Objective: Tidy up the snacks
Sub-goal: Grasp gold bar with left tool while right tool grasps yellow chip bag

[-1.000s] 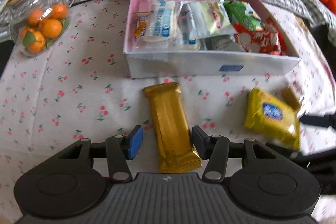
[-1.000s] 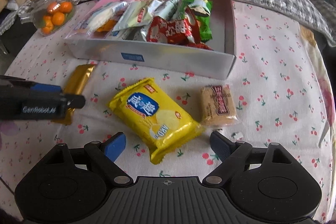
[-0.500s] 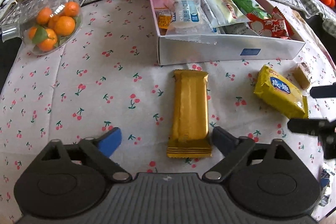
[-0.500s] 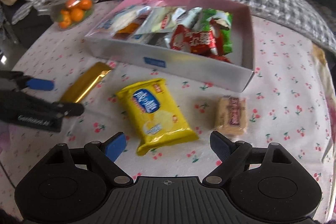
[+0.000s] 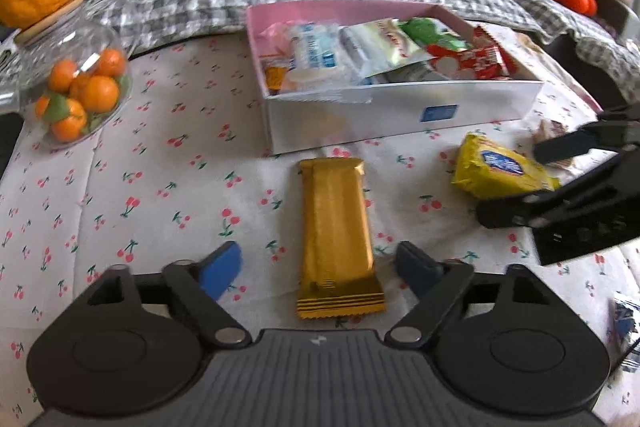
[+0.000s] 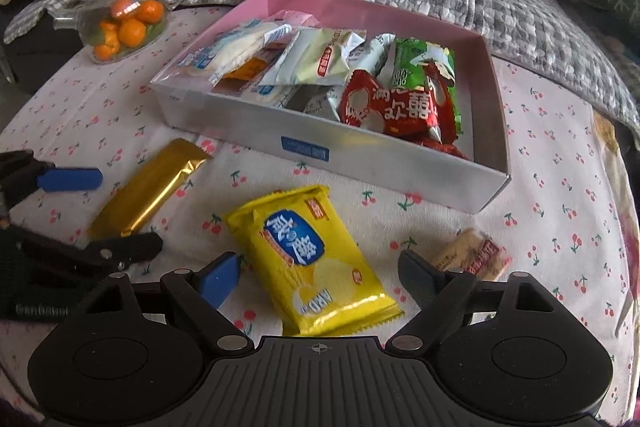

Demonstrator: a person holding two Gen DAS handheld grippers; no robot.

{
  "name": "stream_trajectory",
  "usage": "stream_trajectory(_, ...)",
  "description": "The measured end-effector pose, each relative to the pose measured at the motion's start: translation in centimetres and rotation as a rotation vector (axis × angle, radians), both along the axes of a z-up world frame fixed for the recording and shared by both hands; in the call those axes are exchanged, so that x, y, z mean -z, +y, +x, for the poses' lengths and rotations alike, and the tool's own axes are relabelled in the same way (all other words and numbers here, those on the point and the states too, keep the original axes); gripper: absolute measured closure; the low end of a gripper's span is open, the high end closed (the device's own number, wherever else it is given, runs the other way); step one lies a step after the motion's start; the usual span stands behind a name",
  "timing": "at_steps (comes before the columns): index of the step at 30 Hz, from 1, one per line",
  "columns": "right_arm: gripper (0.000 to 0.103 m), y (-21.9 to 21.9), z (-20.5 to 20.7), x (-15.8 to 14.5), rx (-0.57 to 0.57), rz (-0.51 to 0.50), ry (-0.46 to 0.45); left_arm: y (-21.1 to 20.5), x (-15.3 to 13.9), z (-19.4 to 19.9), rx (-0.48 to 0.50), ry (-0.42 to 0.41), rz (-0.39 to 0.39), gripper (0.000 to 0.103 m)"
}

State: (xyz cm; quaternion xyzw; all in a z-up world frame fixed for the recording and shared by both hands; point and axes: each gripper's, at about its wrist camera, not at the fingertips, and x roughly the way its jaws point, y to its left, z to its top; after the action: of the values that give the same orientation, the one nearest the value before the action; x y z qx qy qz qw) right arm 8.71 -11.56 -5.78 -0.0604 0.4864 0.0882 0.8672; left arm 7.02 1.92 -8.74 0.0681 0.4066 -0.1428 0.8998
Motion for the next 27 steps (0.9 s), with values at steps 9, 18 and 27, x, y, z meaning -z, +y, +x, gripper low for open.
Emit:
stream_trajectory(9, 0.05, 0.7, 0.0, -0.2, 0.002, 0.026, 0.031, -1.3, -0.3, -0.2, 0.03, -0.001, 0.016, 0.067)
stream_trajectory(18, 0.054, -0.3, 0.4, -0.8, 0.1, 0.098, 0.125, -1.3, -0.8, 0.2, -0.025, 0.067, 0.002, 0.075)
stream_trajectory(27, 0.056, -3.3, 0.2, -1.9, 0.214, 0.284, 0.182, -0.3, -1.7, 0.4, -0.089, 0.162, -0.088, 0.077)
